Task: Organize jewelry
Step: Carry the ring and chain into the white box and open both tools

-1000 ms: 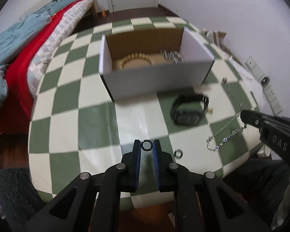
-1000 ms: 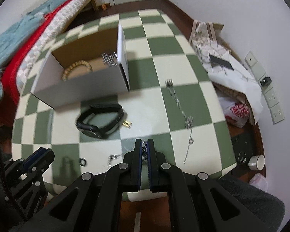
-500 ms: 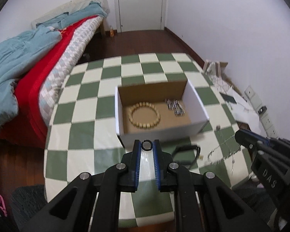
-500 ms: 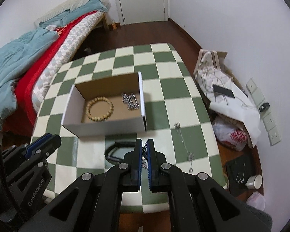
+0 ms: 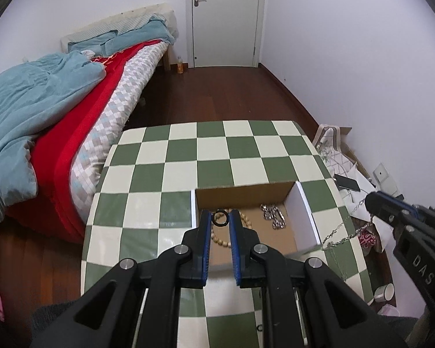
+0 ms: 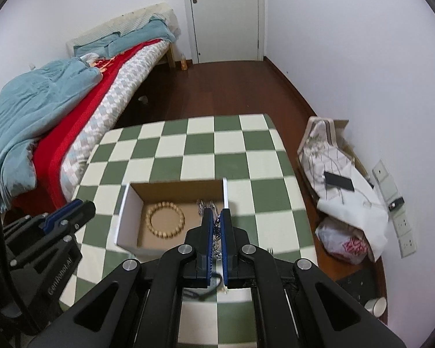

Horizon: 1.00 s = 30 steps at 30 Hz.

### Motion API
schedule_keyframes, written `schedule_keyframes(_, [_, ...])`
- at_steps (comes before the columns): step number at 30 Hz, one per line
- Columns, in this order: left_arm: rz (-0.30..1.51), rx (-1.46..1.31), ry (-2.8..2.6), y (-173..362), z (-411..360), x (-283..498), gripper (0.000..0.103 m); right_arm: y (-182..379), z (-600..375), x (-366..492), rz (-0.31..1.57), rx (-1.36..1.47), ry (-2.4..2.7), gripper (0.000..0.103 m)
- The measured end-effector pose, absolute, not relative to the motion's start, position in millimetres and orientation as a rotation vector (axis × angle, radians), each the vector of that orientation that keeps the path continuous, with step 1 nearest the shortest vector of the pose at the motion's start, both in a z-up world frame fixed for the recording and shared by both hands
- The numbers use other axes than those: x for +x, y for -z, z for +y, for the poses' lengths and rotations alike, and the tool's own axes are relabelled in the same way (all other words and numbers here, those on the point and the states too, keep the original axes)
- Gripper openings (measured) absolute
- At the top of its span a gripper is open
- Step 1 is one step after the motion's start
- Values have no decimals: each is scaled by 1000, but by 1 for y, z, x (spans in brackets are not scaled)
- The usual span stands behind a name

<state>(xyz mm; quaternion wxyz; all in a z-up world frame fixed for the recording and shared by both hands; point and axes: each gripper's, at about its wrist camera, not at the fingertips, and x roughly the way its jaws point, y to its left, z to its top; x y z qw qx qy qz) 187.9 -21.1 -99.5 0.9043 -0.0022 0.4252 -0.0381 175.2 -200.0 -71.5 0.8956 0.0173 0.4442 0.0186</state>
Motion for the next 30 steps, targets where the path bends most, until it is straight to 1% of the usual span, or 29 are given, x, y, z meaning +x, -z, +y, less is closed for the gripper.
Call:
schedule_keyframes(8, [907, -15, 78, 109, -23, 219, 10, 74, -190, 211, 933, 23, -69, 5])
schedule_keyframes(20, [1000, -32, 93, 144, -25, 246, 10, 136, -191, 242, 1052, 47, -102, 5])
schedule_keyframes(24, [1026, -50, 77, 150, -23, 250, 14, 152, -194, 246, 1085, 62, -130, 6])
schedule_keyframes(26, [1019, -59, 52, 149, -19, 250, 31, 158, -196, 247, 1105, 63, -130, 7])
schedule_keyframes(27, [1012, -54, 37, 147, -17, 250, 58, 159, -198, 247, 1111, 60, -129, 12])
schedule_keyframes(28, [1006, -51, 24, 146, -16, 251, 91, 161, -200, 247, 1118, 61, -131, 33])
schedule_keyframes(29, [999, -54, 16, 145, -13, 250, 101, 162, -202, 247, 1125, 62, -124, 63])
schedule_keyframes(30, [988, -57, 7, 143, -10, 250, 103, 161, -203, 247, 1127, 61, -122, 75])
